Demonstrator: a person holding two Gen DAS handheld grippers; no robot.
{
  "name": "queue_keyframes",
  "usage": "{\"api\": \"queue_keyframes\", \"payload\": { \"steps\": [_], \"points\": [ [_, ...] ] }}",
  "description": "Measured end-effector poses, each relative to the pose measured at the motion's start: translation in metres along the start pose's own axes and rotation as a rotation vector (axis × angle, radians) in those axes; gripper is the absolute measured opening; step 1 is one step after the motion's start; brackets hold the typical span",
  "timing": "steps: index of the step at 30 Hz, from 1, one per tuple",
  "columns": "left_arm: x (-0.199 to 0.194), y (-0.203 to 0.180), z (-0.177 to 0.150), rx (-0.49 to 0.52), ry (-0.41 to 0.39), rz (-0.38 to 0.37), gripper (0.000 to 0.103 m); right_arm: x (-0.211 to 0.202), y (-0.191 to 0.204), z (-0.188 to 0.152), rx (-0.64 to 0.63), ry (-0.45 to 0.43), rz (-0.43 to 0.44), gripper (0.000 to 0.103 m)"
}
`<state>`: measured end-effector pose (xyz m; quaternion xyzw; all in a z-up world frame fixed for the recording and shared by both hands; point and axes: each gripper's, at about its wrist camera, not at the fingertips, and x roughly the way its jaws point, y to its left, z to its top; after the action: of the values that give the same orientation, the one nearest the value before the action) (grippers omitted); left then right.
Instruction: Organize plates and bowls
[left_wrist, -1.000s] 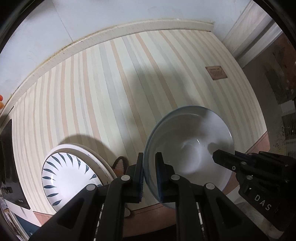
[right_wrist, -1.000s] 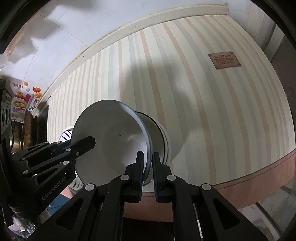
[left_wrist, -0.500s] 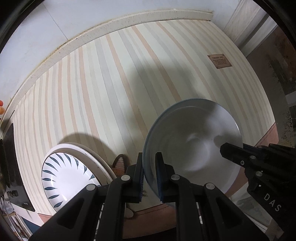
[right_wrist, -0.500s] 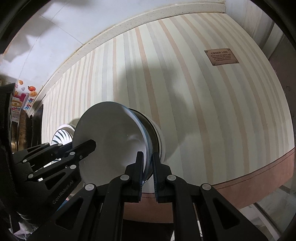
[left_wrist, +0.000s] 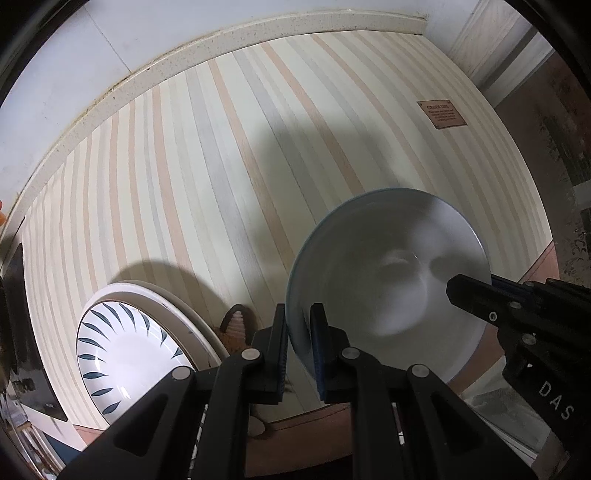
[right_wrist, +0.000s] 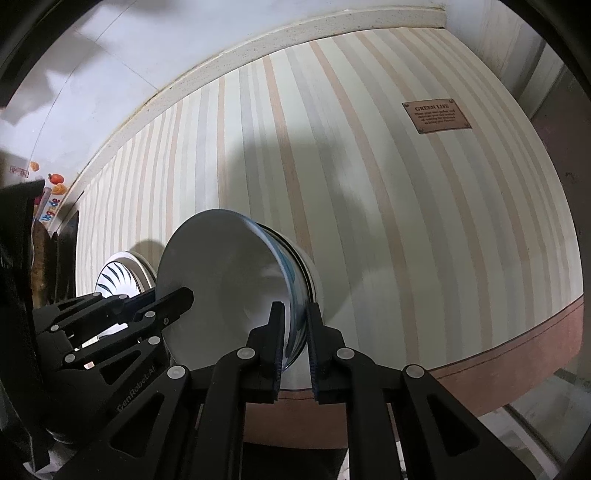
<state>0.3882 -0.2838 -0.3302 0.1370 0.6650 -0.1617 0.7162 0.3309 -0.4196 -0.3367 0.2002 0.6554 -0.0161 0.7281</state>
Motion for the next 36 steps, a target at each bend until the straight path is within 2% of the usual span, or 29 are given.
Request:
{"api": "queue_keyframes", "payload": {
  "steps": [7, 12, 13, 14, 16, 19, 20, 21, 22, 25, 27, 30, 36],
  "points": [
    [-0.013, 0.002, -0.005, 0.01, -0.013, -0.013, 0.011, -0.004, -0.003, -0.003, 0.027, -0.002, 0.014, 0.014],
    [-0.044, 0.003, -0.014, 0.026, -0.055, -0.021, 0.011, -0.028, 0.004, -0.015, 0.027, -0.042, 0.001, 0.014],
    [-0.055, 0.004, -0.017, 0.03, -0.082, -0.024, 0.012, -0.035, 0.006, -0.019, 0.026, -0.056, 0.0, 0.017],
    [-0.062, 0.005, -0.019, 0.033, -0.098, -0.024, 0.017, -0.044, 0.008, -0.023, 0.023, -0.072, -0.007, 0.022],
    [-0.083, 0.006, -0.027, 0.038, -0.145, -0.044, 0.022, -0.063, 0.015, -0.032, 0.014, -0.117, -0.034, 0.046],
    [-0.107, 0.006, -0.035, 0.051, -0.188, -0.063, 0.029, -0.09, 0.024, -0.042, 0.014, -0.178, -0.053, 0.051],
    [-0.115, 0.006, -0.038, 0.056, -0.202, -0.071, 0.039, -0.1, 0.026, -0.046, 0.016, -0.197, -0.057, 0.052],
    [-0.119, 0.006, -0.039, 0.06, -0.211, -0.076, 0.053, -0.111, 0.028, -0.049, 0.02, -0.218, -0.061, 0.059],
    [-0.126, 0.006, -0.041, 0.066, -0.223, -0.083, 0.061, -0.12, 0.029, -0.053, 0.023, -0.234, -0.064, 0.069],
    [-0.145, 0.007, -0.048, 0.068, -0.263, -0.094, 0.074, -0.15, 0.033, -0.066, 0.026, -0.292, -0.1, 0.081],
    [-0.155, 0.008, -0.053, 0.065, -0.279, -0.109, 0.079, -0.165, 0.035, -0.075, 0.03, -0.325, -0.114, 0.084],
    [-0.168, 0.01, -0.06, 0.067, -0.302, -0.115, 0.086, -0.184, 0.041, -0.088, 0.032, -0.351, -0.133, 0.085],
    [-0.193, 0.017, -0.078, 0.082, -0.355, -0.119, 0.088, -0.214, 0.054, -0.113, 0.029, -0.392, -0.142, 0.086]
  ]
}}
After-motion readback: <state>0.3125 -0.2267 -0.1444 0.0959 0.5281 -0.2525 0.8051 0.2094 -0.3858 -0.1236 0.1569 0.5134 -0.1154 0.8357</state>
